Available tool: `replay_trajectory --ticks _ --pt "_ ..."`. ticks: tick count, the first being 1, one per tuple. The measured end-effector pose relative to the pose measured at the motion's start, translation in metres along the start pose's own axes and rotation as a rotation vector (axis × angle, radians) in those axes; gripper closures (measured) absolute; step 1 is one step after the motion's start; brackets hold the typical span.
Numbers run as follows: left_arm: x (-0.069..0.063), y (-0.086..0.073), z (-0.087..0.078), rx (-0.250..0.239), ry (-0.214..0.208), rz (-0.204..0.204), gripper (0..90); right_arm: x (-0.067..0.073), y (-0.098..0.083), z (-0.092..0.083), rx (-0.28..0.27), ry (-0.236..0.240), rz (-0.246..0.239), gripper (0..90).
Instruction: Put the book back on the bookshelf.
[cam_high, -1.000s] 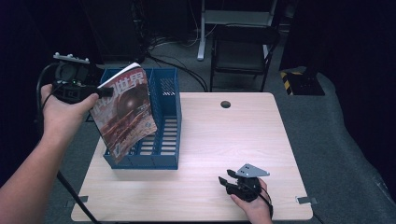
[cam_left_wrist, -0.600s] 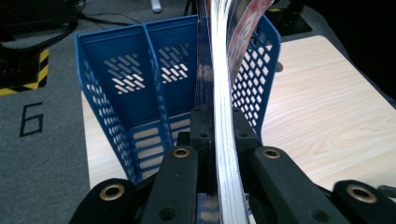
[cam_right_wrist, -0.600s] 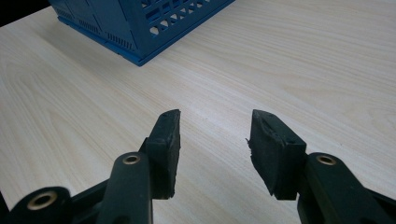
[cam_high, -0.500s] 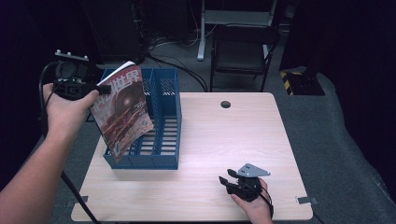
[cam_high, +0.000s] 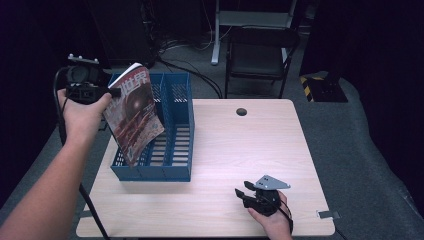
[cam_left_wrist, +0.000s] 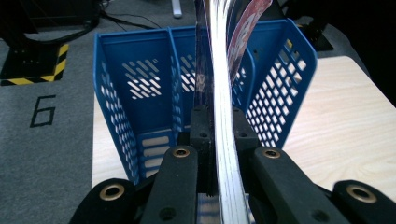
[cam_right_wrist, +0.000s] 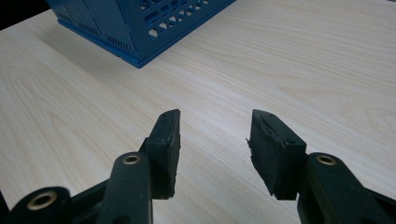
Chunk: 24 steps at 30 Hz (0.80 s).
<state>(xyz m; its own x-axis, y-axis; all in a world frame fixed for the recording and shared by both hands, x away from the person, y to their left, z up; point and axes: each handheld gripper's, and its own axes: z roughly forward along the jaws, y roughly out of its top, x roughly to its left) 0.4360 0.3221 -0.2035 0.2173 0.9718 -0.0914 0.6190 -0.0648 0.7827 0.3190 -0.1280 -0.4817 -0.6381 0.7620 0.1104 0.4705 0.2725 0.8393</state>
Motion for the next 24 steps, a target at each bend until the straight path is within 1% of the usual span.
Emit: replay_trajectory --ticks 4,6,8,11,16,19,20,24 --pt "0.002 0.001 0.005 -0.017 0.011 -0.034 83.6 0.000 0.000 -0.001 -0.006 0.002 0.000 53.0" --pt "0.002 0.001 0.008 -0.025 0.015 -0.038 83.7 0.001 0.000 -0.001 -0.001 -0.004 0.004 53.0" --pt "0.002 0.002 0.010 -0.026 0.019 -0.046 83.7 0.000 0.000 -0.001 -0.003 -0.002 -0.003 53.0" --pt "0.001 0.002 0.016 -0.029 0.026 -0.058 83.7 0.000 0.000 -0.002 -0.011 0.003 0.001 53.0" --pt "0.000 0.001 0.025 -0.045 0.045 -0.060 83.7 -0.001 0.000 -0.003 -0.008 0.001 -0.001 53.0" --pt "-0.001 0.000 0.029 -0.042 0.049 -0.066 83.7 -0.001 0.000 -0.004 -0.009 -0.002 0.003 53.0" --pt "-0.002 -0.002 0.035 -0.046 0.057 -0.065 83.7 -0.001 0.000 -0.004 -0.014 -0.004 0.001 53.0" --pt "-0.003 -0.008 0.043 -0.052 0.068 -0.064 83.7 -0.001 0.000 -0.005 -0.011 -0.001 0.003 53.0"
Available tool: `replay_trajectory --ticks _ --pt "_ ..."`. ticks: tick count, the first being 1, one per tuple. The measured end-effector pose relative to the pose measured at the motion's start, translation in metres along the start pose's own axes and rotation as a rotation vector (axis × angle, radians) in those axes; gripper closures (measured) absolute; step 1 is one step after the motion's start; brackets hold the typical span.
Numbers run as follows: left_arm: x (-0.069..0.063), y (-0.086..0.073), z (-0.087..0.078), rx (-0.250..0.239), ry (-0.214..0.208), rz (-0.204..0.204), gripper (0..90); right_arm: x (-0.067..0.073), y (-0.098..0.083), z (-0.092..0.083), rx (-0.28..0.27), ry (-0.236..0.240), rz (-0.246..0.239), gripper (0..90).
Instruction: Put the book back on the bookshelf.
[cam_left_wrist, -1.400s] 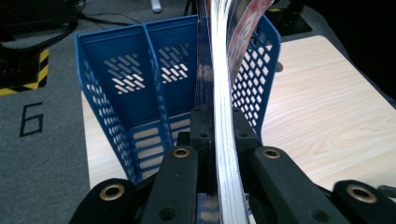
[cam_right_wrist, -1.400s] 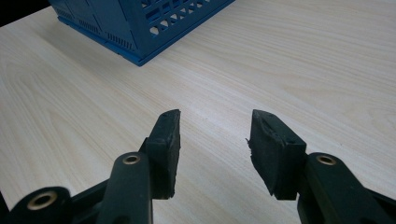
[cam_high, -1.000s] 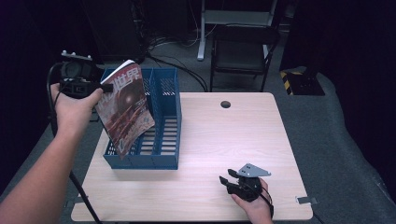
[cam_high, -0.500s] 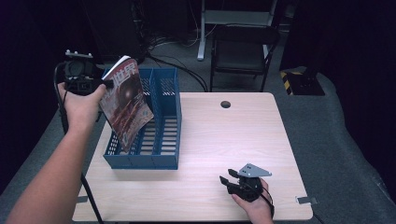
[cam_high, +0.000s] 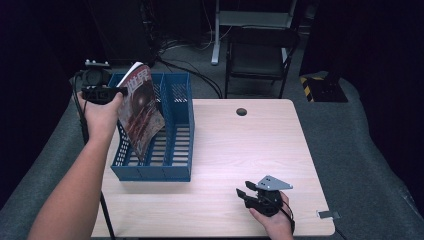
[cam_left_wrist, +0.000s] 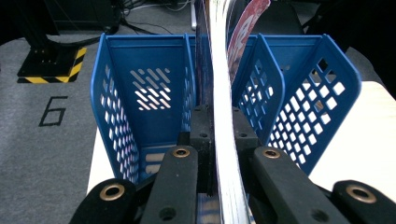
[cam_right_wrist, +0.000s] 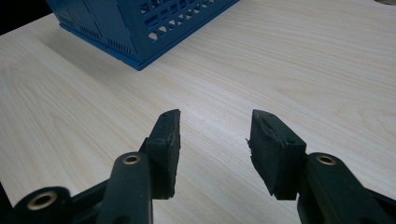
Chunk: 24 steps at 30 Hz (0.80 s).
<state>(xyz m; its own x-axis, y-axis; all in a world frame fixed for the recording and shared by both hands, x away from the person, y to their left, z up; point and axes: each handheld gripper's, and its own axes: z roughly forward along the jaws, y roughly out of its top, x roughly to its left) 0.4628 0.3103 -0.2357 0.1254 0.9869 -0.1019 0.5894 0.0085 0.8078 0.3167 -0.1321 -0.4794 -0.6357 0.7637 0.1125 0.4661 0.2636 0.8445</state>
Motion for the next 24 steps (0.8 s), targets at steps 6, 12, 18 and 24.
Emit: replay_trajectory --ticks 6,12,18,24 --pt "-0.001 -0.006 0.009 -0.003 -0.002 0.000 83.7 0.000 0.000 -0.001 -0.003 -0.001 -0.003 53.2" --pt "-0.002 -0.015 0.021 0.011 -0.003 -0.005 83.7 0.001 0.000 0.000 -0.004 -0.001 0.001 53.2" --pt "-0.003 -0.023 0.033 0.053 -0.006 0.002 83.7 0.000 0.000 -0.001 -0.007 0.002 -0.003 53.2" --pt "-0.004 -0.029 0.040 0.064 -0.006 -0.005 83.7 0.000 0.000 -0.001 -0.013 0.000 0.001 53.2"
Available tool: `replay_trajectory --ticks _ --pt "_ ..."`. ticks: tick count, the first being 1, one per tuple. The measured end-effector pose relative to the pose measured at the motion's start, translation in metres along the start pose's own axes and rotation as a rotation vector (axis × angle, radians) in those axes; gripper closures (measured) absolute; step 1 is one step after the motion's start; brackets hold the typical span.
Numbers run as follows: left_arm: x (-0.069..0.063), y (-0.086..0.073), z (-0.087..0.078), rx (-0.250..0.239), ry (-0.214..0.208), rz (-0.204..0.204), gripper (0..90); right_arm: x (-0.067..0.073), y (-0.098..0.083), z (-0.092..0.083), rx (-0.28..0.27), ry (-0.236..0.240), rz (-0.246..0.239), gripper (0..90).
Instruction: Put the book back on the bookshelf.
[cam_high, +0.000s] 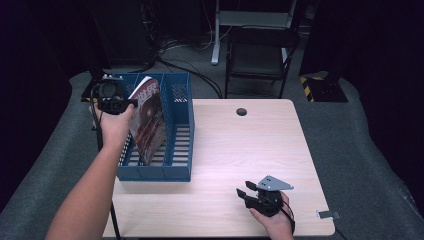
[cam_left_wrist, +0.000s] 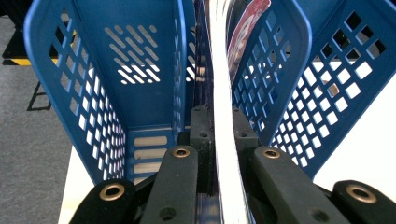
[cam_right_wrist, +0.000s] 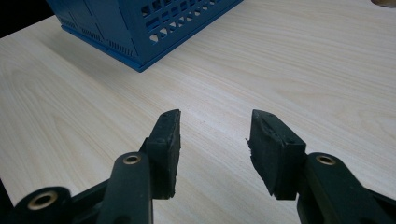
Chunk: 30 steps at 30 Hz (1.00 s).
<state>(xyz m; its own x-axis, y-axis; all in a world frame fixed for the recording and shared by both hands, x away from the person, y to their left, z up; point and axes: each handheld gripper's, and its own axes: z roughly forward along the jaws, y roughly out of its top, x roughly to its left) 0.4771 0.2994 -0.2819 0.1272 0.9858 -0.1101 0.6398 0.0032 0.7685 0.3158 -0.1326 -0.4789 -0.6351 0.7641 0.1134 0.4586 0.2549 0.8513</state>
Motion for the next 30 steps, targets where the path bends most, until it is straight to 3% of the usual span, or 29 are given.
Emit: replay_trajectory --ticks 7,10,14,17,21,27,30 --pt "-0.002 -0.006 0.007 0.025 -0.005 0.010 83.5 0.000 0.000 0.000 0.003 0.002 0.000 53.2" --pt "-0.002 -0.005 0.007 0.086 -0.023 0.027 83.1 -0.001 0.000 0.000 0.008 0.003 -0.004 53.2" --pt "-0.001 -0.006 0.002 0.128 -0.040 0.044 82.5 0.000 0.000 0.002 0.008 0.008 -0.006 53.2" --pt "0.000 -0.007 0.000 0.134 -0.040 0.049 81.7 0.001 0.000 0.003 0.012 0.013 -0.011 53.2" --pt "0.005 -0.006 -0.006 0.148 -0.085 0.036 78.1 0.002 0.000 0.004 0.014 0.011 -0.011 53.2" --pt "0.004 -0.004 -0.015 0.188 -0.089 0.081 75.7 0.002 -0.001 0.005 0.016 0.002 -0.002 53.2" --pt "0.005 -0.003 -0.018 0.191 -0.090 0.082 74.4 0.003 -0.001 0.006 0.025 0.005 -0.008 53.2"
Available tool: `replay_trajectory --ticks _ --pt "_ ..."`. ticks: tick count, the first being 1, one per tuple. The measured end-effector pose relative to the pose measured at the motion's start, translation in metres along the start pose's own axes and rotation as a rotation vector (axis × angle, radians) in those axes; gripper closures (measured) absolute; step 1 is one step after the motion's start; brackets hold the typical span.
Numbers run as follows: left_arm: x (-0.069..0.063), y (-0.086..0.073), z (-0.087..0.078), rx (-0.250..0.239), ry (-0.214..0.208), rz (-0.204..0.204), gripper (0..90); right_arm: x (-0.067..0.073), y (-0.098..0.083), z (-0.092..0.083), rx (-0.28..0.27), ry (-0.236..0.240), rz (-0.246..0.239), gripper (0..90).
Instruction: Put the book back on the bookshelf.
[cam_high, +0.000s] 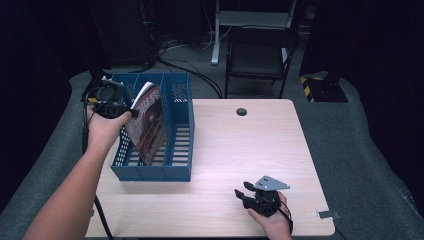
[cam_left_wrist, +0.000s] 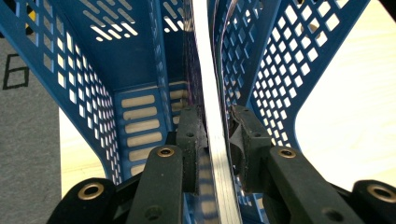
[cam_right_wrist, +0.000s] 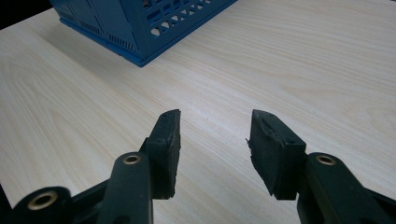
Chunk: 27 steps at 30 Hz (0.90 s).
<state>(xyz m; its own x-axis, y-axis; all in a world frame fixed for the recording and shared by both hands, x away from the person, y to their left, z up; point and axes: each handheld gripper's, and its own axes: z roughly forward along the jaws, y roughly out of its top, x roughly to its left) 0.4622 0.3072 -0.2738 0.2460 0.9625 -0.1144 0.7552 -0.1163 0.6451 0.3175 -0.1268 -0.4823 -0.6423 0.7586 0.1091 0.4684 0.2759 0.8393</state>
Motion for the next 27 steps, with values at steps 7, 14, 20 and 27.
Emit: replay_trajectory --ticks 7,14,20,27 --pt "0.0006 -0.0003 -0.0018 -0.004 0.007 -0.016 80.3 -0.0002 -0.0007 0.0015 0.005 -0.001 -0.008 53.2" --pt "0.0008 -0.0001 -0.0018 -0.006 0.030 -0.006 83.4 -0.0002 -0.0009 0.0011 0.001 -0.002 -0.002 53.1" --pt "0.0005 0.0009 -0.0009 -0.023 0.037 -0.015 84.3 -0.0004 -0.0007 0.0007 -0.001 -0.001 0.000 53.2" --pt "0.0039 0.0042 0.0003 -0.042 0.048 -0.035 84.5 -0.0020 -0.0007 -0.0003 -0.001 -0.003 0.000 53.2"
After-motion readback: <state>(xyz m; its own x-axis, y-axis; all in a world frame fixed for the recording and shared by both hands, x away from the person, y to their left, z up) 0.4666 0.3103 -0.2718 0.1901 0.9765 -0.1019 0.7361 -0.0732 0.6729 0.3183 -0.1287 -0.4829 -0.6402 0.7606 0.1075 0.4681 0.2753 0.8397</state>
